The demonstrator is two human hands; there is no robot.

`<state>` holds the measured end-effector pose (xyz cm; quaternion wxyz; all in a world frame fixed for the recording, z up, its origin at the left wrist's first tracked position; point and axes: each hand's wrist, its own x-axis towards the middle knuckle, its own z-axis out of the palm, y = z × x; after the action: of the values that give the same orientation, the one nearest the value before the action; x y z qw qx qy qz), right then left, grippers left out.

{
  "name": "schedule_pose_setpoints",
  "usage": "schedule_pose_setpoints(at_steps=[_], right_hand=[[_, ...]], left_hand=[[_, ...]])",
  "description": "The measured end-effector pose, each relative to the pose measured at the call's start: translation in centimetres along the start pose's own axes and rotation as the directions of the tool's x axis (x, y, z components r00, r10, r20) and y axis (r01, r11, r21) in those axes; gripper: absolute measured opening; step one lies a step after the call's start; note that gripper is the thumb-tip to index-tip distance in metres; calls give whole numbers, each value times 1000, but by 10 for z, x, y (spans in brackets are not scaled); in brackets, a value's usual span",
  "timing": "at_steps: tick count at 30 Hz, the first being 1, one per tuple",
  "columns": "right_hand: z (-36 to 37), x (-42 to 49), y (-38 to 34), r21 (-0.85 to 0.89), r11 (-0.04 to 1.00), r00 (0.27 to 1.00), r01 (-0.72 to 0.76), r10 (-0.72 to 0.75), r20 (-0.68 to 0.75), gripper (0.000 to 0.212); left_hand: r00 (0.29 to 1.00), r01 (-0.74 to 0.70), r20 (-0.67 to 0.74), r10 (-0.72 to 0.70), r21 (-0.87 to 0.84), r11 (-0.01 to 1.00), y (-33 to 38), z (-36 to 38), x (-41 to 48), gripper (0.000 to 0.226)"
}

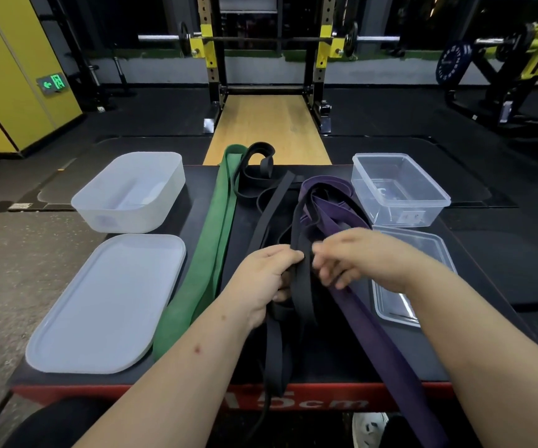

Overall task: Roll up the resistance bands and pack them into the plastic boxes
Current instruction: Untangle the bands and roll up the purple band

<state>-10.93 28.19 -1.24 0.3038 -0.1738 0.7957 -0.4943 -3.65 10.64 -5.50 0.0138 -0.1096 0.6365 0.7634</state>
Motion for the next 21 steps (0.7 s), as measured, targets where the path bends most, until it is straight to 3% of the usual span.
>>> schedule_pose_setpoints(at_steps=[2,4,7,12,14,17,21], right_hand=[[-1,22,6,232,966,975,-115,154,-159,40],[1,42,8,450,879,965,-160,236,-118,46],[-4,69,5,668,734,980,-122,197,-39,45],[-25,114,-24,863,506,980,19,161,-116,30],[-38,130,-40,862,505,967,43,197,-164,25],[-58,151,-66,788,612,934,62,243,-262,25],[-72,161,-101,672,732,946,113,128,-298,33]], left_hand=[[1000,-4,6,4,2,1000,0,1,0,34],[999,-6,32,6,6,1000,2,3,-1,37],[993,-27,113,19,67,997,4,3,-5,19],[985,-29,171,8,121,992,2,0,-7,22],[989,-18,146,4,97,995,2,0,-5,21],[999,-7,51,5,40,999,1,-5,2,23],[999,-34,-15,34,-13,999,2,-6,13,37]])
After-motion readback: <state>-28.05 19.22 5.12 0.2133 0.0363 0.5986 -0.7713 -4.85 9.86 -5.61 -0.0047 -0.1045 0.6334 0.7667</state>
